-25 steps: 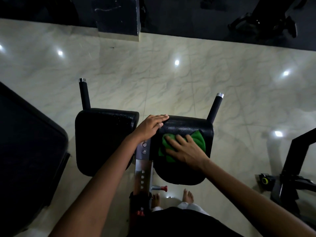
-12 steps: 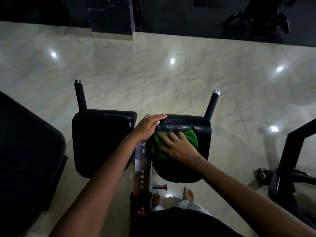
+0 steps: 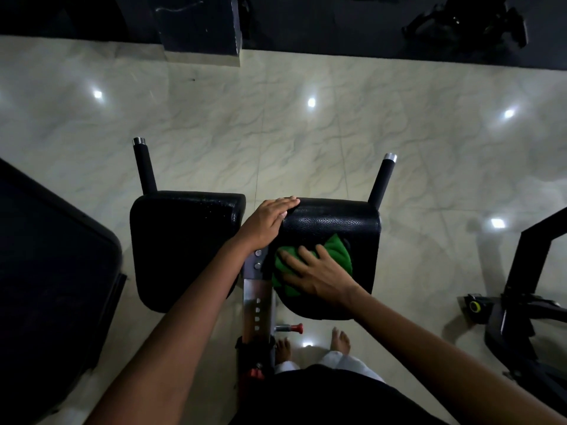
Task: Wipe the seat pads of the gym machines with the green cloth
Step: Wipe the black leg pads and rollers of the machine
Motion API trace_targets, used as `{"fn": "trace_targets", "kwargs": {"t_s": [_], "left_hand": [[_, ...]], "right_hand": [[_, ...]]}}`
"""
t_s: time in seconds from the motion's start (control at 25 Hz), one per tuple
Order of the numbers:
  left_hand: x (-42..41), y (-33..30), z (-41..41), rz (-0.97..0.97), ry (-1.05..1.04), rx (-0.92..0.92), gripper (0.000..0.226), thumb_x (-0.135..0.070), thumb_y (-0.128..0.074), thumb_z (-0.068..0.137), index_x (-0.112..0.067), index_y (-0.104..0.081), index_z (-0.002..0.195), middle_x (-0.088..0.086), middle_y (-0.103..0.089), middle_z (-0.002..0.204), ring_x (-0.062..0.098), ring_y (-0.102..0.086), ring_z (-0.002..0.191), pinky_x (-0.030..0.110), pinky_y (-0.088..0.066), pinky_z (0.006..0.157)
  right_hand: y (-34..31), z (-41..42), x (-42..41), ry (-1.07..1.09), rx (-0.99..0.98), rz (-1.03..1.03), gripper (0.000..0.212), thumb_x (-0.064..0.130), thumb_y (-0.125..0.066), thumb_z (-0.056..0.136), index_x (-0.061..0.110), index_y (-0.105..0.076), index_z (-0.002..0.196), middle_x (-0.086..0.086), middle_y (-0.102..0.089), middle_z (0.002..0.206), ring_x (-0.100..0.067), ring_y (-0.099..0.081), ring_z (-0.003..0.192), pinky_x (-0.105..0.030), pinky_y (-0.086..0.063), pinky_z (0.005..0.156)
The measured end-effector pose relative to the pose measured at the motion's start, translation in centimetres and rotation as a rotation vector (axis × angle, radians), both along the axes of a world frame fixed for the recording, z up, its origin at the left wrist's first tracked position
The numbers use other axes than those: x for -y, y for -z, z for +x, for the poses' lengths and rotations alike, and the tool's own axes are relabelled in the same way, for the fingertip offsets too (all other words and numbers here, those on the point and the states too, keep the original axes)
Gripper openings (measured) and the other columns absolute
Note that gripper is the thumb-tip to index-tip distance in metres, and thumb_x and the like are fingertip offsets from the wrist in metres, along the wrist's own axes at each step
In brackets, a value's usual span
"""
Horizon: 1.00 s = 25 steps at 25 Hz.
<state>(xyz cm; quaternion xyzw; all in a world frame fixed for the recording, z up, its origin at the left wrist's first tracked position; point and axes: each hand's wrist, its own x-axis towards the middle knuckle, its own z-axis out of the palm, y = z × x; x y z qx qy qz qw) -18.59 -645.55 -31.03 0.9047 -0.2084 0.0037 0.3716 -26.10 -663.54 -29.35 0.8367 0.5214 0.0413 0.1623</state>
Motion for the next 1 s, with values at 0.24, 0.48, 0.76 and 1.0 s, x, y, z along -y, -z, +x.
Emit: {"fn": "trace_targets", "kwargs": {"t_s": [0.24, 0.48, 0.76, 1.0], "left_hand": [[0.1, 0.7, -1.0, 0.107, 0.012, -0.026, 0.051, -0.026, -0.034, 0.095, -0.009, -0.036, 0.144, 0.01, -0.034, 0.151, 0.026, -0.029, 0.141, 0.033, -0.017, 0.118], [0.0, 0.4, -2.6, 0.516, 0.022, 0.137, 0.066, -0.047, -0.016, 0.096, -0.01, -0.015, 0.151, 0.008, -0.015, 0.159, 0.022, -0.014, 0.146, 0.037, -0.016, 0.117], [-0.3, 1.5, -3.8, 0.638, 0.09, 0.374, 0.064, -0.04, -0.028, 0.097, -0.004, -0.017, 0.149, 0.015, -0.018, 0.157, 0.027, -0.017, 0.145, 0.04, -0.018, 0.115], [-0.3, 1.4, -3.8, 0.636, 0.082, 0.349, 0.064, -0.039, -0.028, 0.096, -0.003, -0.017, 0.148, 0.015, -0.02, 0.156, 0.028, -0.019, 0.145, 0.042, -0.025, 0.115]], "right_hand": [[2.4, -3.3, 1.4, -0.091, -0.118, -0.144, 0.043, 0.034, -0.033, 0.081, 0.039, -0.069, 0.105, 0.008, -0.059, 0.126, -0.021, -0.058, 0.1, -0.036, -0.05, 0.078], [1.0, -1.2, 0.4, -0.178, -0.086, -0.209, 0.035, 0.038, -0.037, 0.085, 0.043, -0.068, 0.1, 0.009, -0.057, 0.123, -0.02, -0.054, 0.1, -0.036, -0.047, 0.078], [2.9, -3.9, 2.6, -0.154, -0.23, -0.314, 0.039, 0.038, -0.035, 0.078, 0.039, -0.073, 0.085, 0.021, -0.062, 0.111, -0.016, -0.053, 0.096, -0.035, -0.04, 0.081], [1.9, -2.1, 1.1, -0.176, -0.075, -0.291, 0.04, 0.033, -0.034, 0.08, 0.044, -0.07, 0.093, 0.013, -0.054, 0.125, -0.02, -0.045, 0.104, -0.037, -0.04, 0.083]]}}
